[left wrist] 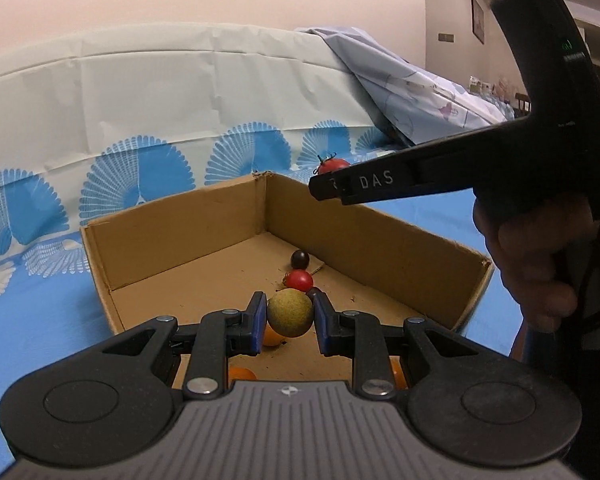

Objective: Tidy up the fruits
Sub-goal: 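Open both tools to drop the yellow ball and tomato into the box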

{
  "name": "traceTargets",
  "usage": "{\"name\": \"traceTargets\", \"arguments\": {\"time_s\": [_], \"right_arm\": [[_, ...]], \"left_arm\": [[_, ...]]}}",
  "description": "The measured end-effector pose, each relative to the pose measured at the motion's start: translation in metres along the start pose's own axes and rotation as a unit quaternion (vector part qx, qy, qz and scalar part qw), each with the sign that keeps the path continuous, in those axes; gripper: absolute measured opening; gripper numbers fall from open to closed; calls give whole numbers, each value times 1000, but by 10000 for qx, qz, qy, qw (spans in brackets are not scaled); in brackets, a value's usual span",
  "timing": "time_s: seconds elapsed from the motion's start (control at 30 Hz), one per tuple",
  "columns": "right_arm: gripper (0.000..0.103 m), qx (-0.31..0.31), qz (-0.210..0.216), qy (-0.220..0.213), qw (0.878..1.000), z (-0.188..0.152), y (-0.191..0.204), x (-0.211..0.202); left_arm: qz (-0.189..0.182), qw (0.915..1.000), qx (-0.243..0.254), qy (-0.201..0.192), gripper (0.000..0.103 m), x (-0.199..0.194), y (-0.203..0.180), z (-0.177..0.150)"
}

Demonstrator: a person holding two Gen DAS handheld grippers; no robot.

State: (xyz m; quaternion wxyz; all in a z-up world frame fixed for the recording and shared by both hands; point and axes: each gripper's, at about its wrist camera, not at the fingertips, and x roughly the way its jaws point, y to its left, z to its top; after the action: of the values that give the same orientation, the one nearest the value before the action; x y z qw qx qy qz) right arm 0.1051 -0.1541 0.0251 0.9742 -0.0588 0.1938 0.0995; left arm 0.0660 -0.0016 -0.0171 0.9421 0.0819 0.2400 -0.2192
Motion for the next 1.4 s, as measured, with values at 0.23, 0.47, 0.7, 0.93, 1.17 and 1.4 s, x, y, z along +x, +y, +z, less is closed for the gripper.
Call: {"name": "traceTargets", "arguments": {"time_s": [0.23, 0.47, 0.7, 0.93, 1.17, 1.4], "right_arm": [[30, -12, 8, -2, 10000, 0, -1, 0], [30, -54, 28, 3, 10000, -1, 0, -2], [30, -53, 24, 9, 10000, -1, 0, -1], [30, -56, 24, 12, 10000, 0, 1, -2], [30, -60, 28, 13, 10000, 0, 1, -2], [30, -65, 38, 22, 10000, 0, 0, -1]], "left_arm": [[46, 10000, -15, 60, 28, 3, 3, 2], [48, 9999, 12, 89, 28, 4, 1, 3], [42, 9999, 5, 92, 28, 5, 2, 2], [43, 10000, -13, 81, 28, 4, 2, 3], [35, 10000, -17, 79, 28, 4, 2, 3], [61, 10000, -27, 61, 28, 4, 3, 4]]}}
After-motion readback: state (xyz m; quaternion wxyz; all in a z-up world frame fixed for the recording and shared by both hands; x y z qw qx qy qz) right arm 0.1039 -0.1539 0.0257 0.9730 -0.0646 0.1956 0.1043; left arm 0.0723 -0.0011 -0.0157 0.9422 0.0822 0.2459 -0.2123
